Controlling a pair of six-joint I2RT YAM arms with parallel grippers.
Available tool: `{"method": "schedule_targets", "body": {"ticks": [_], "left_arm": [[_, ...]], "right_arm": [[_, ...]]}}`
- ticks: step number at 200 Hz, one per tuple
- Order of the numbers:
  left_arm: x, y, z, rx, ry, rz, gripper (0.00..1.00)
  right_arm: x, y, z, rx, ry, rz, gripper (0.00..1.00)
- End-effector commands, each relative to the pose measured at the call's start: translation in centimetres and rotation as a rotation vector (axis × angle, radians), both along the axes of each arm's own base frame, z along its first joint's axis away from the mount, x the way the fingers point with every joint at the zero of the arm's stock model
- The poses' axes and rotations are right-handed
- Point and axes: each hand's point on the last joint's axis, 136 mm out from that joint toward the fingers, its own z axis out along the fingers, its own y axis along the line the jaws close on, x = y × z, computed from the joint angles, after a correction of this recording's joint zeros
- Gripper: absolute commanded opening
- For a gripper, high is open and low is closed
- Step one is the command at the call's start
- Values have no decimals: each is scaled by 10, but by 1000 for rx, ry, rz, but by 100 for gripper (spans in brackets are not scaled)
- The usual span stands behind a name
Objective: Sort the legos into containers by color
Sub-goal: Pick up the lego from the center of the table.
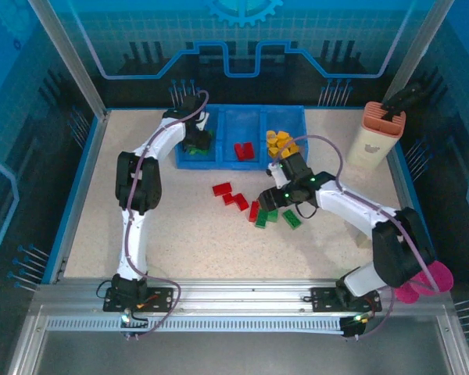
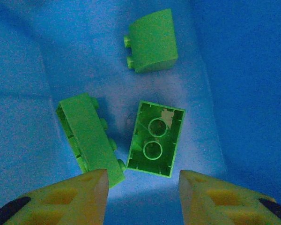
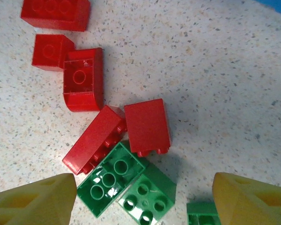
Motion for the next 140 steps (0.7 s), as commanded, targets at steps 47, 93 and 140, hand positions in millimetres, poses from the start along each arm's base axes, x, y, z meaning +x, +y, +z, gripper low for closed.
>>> {"method": "schedule_targets", "body": {"ticks": [47, 93, 140], "left_arm": [[-11, 0, 61, -48, -90, 1, 53], [-32, -4, 109, -97, -152, -8, 58], [-53, -4, 134, -109, -182, -12, 62]], "right_arm": [[14, -4, -38, -210, 18, 60, 74], [25, 2, -47, -242, 0, 92, 73], [31, 12, -57, -253, 14, 121, 69]]}}
